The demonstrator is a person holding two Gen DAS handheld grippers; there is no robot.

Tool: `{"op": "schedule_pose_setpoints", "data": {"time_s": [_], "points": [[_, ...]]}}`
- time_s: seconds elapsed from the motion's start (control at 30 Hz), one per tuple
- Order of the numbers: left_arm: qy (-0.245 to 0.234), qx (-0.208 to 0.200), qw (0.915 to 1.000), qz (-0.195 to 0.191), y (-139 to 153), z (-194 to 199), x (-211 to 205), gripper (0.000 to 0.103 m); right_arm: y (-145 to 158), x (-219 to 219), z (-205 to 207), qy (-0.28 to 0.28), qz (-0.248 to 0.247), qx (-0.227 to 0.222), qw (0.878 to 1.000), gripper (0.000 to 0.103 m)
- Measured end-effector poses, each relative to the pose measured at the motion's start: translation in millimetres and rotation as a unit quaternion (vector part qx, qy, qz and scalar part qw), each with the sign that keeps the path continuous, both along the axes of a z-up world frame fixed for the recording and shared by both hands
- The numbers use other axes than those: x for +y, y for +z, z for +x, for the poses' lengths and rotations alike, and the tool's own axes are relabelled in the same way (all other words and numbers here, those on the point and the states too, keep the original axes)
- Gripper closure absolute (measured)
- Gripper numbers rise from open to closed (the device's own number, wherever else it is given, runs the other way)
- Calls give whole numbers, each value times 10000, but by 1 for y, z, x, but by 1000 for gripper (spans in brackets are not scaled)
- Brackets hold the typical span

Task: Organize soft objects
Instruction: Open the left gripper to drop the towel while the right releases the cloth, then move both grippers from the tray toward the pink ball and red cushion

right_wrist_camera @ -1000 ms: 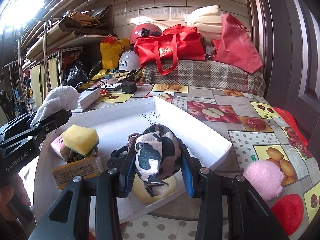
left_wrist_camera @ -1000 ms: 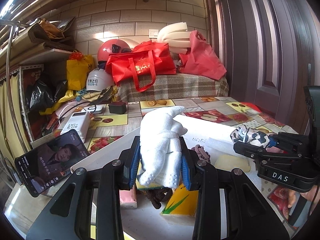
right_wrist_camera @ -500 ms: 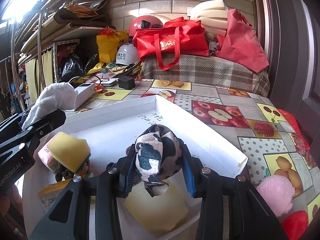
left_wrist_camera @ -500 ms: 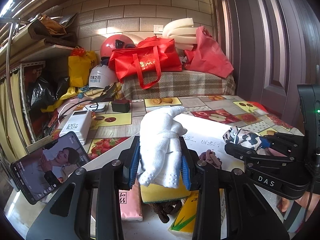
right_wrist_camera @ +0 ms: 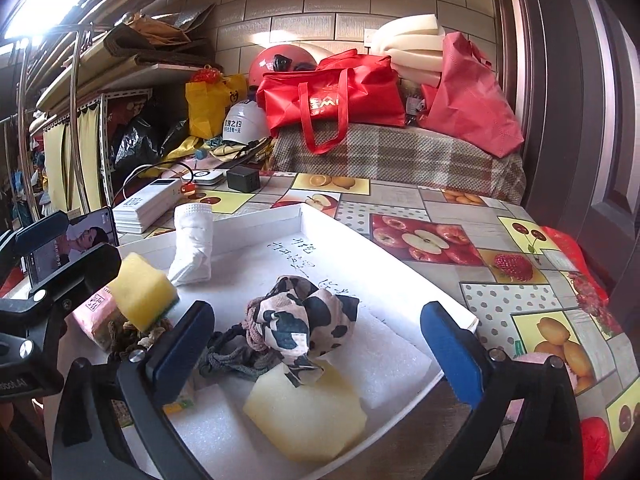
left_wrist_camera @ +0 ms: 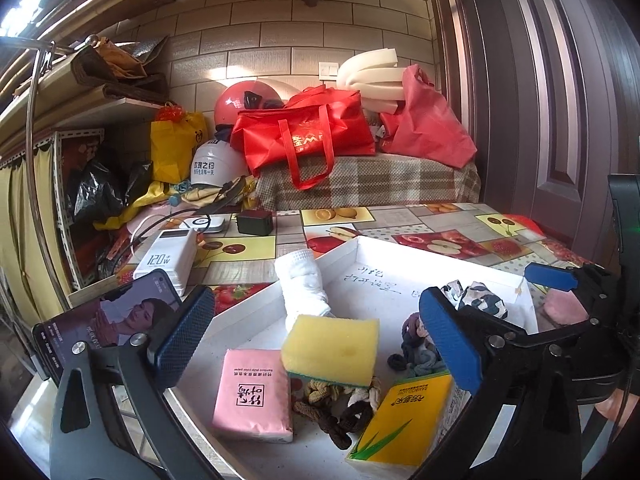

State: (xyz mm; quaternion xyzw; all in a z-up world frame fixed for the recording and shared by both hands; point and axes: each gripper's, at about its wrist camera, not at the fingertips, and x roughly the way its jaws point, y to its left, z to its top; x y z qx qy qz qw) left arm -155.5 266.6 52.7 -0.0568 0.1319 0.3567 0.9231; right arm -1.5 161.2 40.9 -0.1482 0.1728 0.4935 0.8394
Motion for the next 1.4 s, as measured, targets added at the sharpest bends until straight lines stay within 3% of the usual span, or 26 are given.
{"op": "schedule_pose_setpoints", "data": {"time_s": [0.87,1.2,1.4], "points": [[200,-138,9997,8,1,-10,-1,0,4,-15,1,-97,365,32,9993,0],[292,-136,9995,50,1,-18,-19,0,5,-31,-5,-22,441,43,9990,0],[31,-118,9999,100,0,-18,-44,0,4,-57,-10,104,507,124,9986,0]]}}
